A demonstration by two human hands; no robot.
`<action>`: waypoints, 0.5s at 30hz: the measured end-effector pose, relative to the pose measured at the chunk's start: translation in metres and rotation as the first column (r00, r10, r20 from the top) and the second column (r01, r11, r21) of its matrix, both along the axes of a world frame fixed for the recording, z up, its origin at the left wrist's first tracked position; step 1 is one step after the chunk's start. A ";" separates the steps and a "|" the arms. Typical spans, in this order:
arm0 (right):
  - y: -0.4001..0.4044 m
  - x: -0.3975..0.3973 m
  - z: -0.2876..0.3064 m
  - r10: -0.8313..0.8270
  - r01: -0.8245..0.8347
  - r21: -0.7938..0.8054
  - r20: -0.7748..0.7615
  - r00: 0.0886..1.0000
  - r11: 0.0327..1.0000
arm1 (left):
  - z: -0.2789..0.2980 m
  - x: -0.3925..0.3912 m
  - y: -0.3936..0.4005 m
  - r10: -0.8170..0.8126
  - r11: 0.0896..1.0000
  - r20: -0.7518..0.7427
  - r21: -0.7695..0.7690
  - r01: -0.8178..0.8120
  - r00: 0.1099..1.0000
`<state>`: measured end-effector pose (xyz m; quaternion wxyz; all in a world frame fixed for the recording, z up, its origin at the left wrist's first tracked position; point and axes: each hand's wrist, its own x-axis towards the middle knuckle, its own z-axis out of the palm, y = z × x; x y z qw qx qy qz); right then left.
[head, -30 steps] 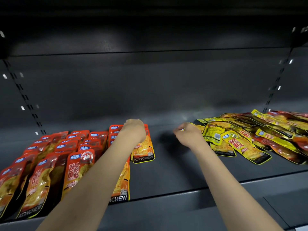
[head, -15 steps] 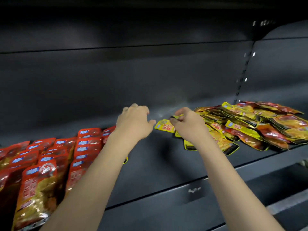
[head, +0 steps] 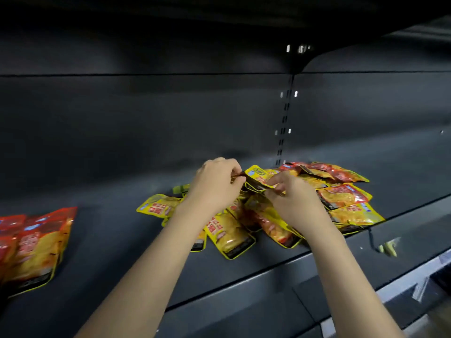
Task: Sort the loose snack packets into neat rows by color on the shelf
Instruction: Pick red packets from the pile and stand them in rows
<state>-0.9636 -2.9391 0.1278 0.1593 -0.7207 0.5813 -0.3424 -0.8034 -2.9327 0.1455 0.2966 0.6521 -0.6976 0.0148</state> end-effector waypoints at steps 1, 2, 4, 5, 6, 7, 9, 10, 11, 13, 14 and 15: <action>-0.005 -0.009 -0.001 -0.005 0.005 0.007 -0.007 1.000 1.000 | -0.001 -0.010 -0.008 -0.005 1.000 0.006 0.006 0.005 1.000; -0.010 -0.017 -0.002 -0.011 0.011 0.016 -0.009 1.000 1.000 | -0.001 -0.020 -0.017 -0.007 1.000 0.020 0.009 0.007 1.000; -0.018 -0.033 -0.005 -0.023 0.023 0.029 -0.005 1.000 0.999 | 0.000 -0.039 -0.035 -0.006 1.000 0.061 0.029 0.004 0.998; -0.022 -0.042 -0.006 -0.028 0.028 0.031 -0.004 1.000 0.999 | 0.001 -0.048 -0.045 -0.012 0.999 0.082 0.045 0.009 0.997; -0.025 -0.050 -0.007 -0.033 0.034 0.032 -0.009 0.999 0.999 | 0.002 -0.058 -0.055 -0.027 0.998 0.102 0.060 0.021 0.994; -0.027 -0.059 -0.008 -0.041 0.042 0.034 -0.021 0.999 0.999 | 0.003 -0.068 -0.066 -0.047 0.997 0.121 0.073 0.038 0.992; -0.032 -0.078 -0.010 -0.063 0.065 0.036 -0.047 0.997 0.997 | 0.004 -0.087 -0.089 -0.088 0.993 0.148 0.094 0.075 0.985; -0.035 -0.088 -0.011 -0.077 0.079 0.041 -0.049 0.996 0.996 | 0.004 -0.097 -0.099 -0.109 0.990 0.159 0.110 0.092 0.981; -0.038 -0.098 -0.012 -0.095 0.097 0.047 -0.040 0.995 0.994 | 0.003 -0.107 -0.110 -0.131 0.985 0.172 0.132 0.109 0.976; -0.043 -0.118 -0.013 -0.134 0.134 0.066 -0.011 0.991 0.989 | 0.000 -0.127 -0.132 -0.179 0.972 0.199 0.186 0.142 0.963; -0.045 -0.127 -0.014 -0.150 0.150 0.074 -0.005 0.989 0.986 | -0.002 -0.136 -0.141 -0.200 0.965 0.205 0.210 0.157 0.958; -0.047 -0.135 -0.016 -0.163 0.163 0.078 -0.004 0.987 0.984 | -0.004 -0.145 -0.151 -0.216 0.958 0.200 0.232 0.168 0.956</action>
